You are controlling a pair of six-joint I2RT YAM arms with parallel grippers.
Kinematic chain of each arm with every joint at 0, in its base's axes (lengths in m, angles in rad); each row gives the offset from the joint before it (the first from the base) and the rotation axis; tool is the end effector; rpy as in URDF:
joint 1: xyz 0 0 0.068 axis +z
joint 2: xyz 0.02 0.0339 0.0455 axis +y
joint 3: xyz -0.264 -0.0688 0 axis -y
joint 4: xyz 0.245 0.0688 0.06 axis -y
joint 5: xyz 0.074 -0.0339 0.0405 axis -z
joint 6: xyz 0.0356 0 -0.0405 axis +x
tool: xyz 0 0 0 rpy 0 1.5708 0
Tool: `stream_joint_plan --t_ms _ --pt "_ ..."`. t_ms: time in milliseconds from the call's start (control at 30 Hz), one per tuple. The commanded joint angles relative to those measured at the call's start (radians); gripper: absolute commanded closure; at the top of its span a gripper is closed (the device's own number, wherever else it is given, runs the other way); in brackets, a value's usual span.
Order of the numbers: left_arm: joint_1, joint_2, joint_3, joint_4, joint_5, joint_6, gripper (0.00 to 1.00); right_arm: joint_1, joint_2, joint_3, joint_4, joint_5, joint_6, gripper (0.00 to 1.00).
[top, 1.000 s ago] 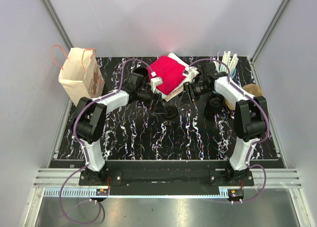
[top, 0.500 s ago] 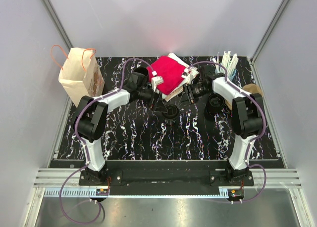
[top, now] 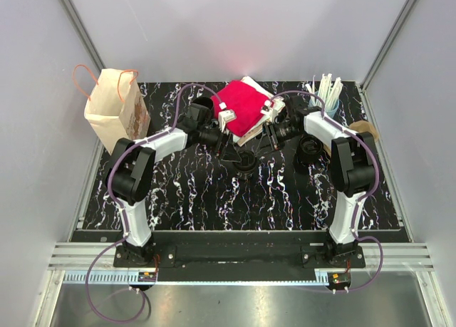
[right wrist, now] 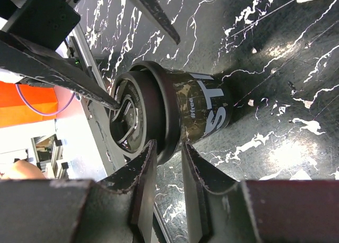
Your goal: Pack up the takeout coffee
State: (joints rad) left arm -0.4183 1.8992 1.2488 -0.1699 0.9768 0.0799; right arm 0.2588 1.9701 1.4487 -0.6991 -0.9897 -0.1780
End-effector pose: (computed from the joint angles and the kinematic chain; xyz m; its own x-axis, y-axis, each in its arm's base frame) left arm 0.3540 -0.1897 0.1941 -0.6068 0.3186 -0.7282 0.7948 0.2572 -0.5497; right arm 0.3762 0.1304 0.1989 -0.8197 -0.3175 -0.4768 -0.5719 0.4075 0.7119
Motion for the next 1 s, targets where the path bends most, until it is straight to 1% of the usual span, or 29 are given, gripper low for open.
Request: stream_joint_plan --t_ms 0,167,300,333,467,767,833,967 --pt "-0.004 0.018 0.024 -0.009 -0.036 0.038 0.26 0.000 0.015 -0.007 0.024 -0.029 0.003 0.70" --pt "-0.004 0.017 0.027 -0.022 -0.043 0.046 0.29 0.000 0.022 -0.014 0.027 -0.050 0.009 0.72" --pt "-0.005 0.020 0.029 -0.034 -0.061 0.050 0.36 0.000 0.032 -0.027 0.029 -0.047 0.018 0.80" --pt "-0.004 0.020 0.029 -0.037 -0.069 0.054 0.41 0.000 0.036 -0.037 0.030 -0.046 0.020 0.80" --pt "-0.007 0.020 0.029 -0.059 -0.095 0.070 0.46 0.000 0.047 -0.060 0.049 -0.041 0.032 0.83" --pt "-0.014 0.034 0.023 -0.091 -0.151 0.098 0.49 0.000 0.062 -0.085 0.104 -0.020 0.077 0.83" --pt "-0.014 0.040 0.023 -0.095 -0.156 0.103 0.50 0.000 0.065 -0.077 0.104 -0.021 0.078 0.82" --pt "-0.014 0.049 0.023 -0.105 -0.162 0.104 0.51 0.002 0.027 -0.060 0.101 -0.055 0.081 0.77"
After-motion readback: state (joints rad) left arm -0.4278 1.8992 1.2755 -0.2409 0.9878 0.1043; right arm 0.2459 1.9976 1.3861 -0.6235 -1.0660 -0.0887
